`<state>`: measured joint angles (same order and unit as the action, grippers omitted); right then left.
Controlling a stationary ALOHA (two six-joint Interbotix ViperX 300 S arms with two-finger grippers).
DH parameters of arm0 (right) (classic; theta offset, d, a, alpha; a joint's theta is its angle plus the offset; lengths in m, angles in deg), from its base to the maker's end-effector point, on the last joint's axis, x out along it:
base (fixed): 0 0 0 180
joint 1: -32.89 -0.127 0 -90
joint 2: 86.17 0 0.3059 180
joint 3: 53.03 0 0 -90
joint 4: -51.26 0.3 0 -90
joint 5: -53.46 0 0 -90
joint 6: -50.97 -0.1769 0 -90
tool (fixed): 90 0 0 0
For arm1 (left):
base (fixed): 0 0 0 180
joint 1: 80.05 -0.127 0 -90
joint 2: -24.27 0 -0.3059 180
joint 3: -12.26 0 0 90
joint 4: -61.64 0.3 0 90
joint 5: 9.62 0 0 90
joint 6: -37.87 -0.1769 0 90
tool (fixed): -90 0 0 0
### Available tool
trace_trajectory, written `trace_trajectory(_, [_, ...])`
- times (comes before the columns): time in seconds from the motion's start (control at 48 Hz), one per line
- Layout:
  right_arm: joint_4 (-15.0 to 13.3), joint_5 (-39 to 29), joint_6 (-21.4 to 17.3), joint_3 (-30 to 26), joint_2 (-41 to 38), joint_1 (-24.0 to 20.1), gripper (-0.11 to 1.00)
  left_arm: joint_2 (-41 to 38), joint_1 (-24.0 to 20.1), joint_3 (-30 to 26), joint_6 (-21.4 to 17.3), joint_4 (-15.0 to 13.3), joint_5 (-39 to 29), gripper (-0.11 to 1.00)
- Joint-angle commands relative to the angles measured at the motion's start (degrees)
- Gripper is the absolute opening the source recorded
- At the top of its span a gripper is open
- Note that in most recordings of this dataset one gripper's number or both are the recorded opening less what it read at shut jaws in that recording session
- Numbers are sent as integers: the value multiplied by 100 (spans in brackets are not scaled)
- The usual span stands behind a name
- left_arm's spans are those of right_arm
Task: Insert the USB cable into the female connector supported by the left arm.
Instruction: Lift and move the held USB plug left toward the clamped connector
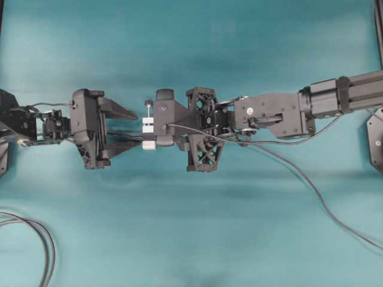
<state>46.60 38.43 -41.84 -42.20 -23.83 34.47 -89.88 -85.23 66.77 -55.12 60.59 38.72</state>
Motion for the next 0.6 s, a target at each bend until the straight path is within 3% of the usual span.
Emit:
trace_trajectory(0.0, [-18, 26, 0, -158, 53, 9, 21, 70, -18, -62, -26, -9, 44, 85])
trace_trajectory(0.583, [-18, 35, 0, -360, -167, 70, 21, 70, -18, -62, -35, -9, 35, 85])
